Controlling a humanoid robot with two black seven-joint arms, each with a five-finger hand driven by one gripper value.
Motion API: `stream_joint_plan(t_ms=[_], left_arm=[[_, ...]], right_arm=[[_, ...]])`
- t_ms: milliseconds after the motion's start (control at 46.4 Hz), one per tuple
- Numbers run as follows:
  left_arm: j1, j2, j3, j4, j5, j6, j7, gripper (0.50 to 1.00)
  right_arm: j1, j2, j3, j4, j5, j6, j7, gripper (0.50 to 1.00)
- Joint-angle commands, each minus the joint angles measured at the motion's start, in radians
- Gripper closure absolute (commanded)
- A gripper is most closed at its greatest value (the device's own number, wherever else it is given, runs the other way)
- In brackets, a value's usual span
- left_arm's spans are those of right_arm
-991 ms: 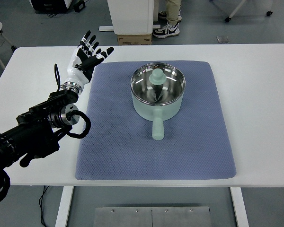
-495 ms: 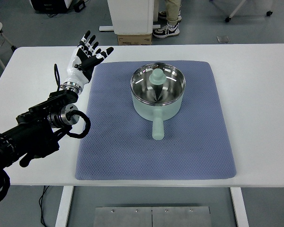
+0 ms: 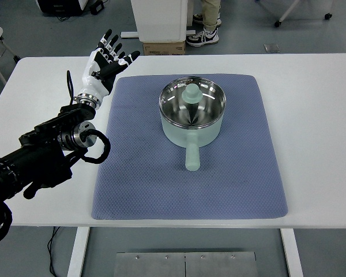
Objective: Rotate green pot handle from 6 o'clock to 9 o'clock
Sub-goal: 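Lift the left hand up and away from the table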
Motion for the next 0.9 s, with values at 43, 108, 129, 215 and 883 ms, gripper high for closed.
stream_joint_plan(t_ms=[43,108,129,215,883], left_arm=[[-0.017,0.004,0.000,-0.001,0.001,-0.002,0.000,0.500],[-0.029,0.009,0.000,-0.003,0.005,-0.008,0.000,0.500],[-0.032,0.012,-0.002,-0.003,0.008,-0.017,0.000,0.500],[-0.054,0.019,-0.002,-0.003,0.008,-0.058,0.000,0.500],[-0.222,0.231,0.000,-0.306,0.355,-0.011,0.000,0.500]], right_arm=[[0.000,0.000,0.000,0.000,0.000,0.000,0.000,0.500],[0.000,0.000,-0.001,0.000,0.000,0.000,0.000,0.500],[0.000,0.000,0.001,0.000,0.000,0.000,0.000,0.500],[0.000,0.000,0.001,0.000,0.000,0.000,0.000,0.500],[0.000,0.000,0.001,0.000,0.000,0.000,0.000,0.500]])
